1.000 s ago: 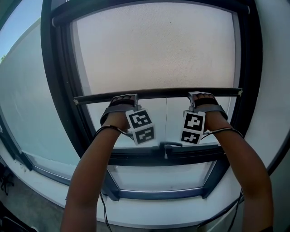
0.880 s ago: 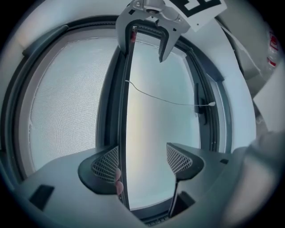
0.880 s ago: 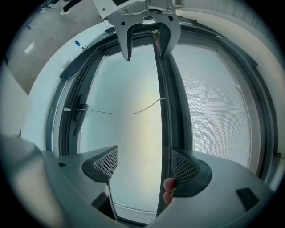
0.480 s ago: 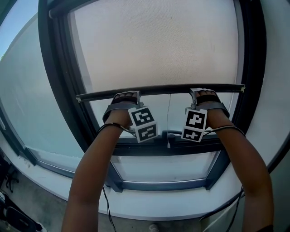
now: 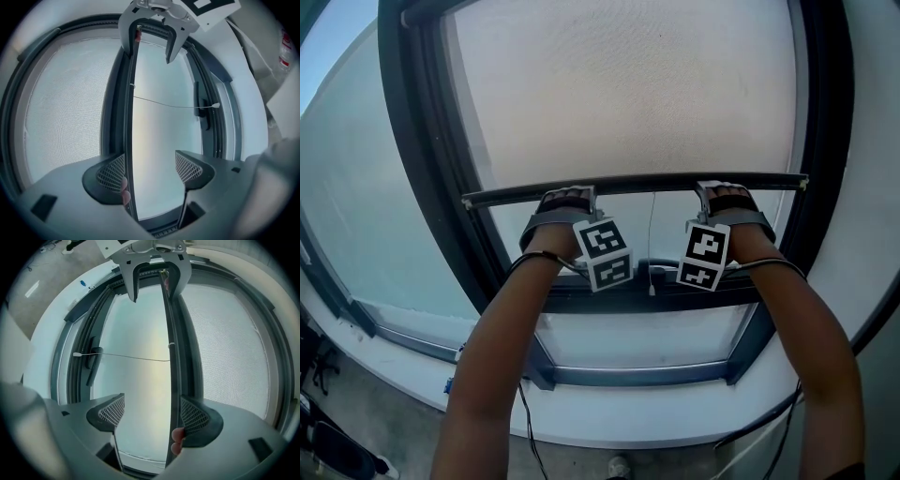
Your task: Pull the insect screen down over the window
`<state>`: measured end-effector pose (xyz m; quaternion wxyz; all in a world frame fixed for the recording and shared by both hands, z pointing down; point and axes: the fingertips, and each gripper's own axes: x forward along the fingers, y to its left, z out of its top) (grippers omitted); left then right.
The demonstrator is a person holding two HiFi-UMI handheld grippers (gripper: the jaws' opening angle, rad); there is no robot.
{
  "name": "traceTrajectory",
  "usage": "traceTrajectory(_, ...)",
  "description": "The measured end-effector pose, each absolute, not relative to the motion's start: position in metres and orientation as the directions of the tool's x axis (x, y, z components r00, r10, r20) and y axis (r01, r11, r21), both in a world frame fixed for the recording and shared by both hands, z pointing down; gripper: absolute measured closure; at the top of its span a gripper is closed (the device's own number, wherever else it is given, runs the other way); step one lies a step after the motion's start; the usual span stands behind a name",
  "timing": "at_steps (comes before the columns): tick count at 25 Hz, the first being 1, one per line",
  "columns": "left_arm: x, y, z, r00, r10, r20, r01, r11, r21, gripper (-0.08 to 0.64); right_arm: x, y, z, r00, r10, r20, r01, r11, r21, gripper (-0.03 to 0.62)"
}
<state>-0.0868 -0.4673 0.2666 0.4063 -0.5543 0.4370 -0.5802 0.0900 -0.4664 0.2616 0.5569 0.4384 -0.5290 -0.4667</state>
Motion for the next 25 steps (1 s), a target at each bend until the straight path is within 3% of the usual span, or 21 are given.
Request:
traceTrajectory(6,-0.086,-0.465,0.305,-0.034,-0.938,0.346,-0.011,-0.345,-0.938,0.224,0.091,-0.463,0.300,0.023,-0.965,0.260,0.061,0.261,0.963,0.216)
traceTrajectory(17,-0.085,-0.463,0.359,-0.024,-0.950,0.310,-0.022,-0.310,-0.950,0.224,0.088,-0.459,0.356,0.020,-0.955,0.295,0.029,0.295,0.955,0.216)
traceTrajectory(25,-0.085,-0.458,0.379,0.007,-0.919,0.393,-0.043,-0.393,-0.918,0.224,0.089,-0.454,0.372,0.027,-0.917,0.397,0.075,0.398,0.914,0.218)
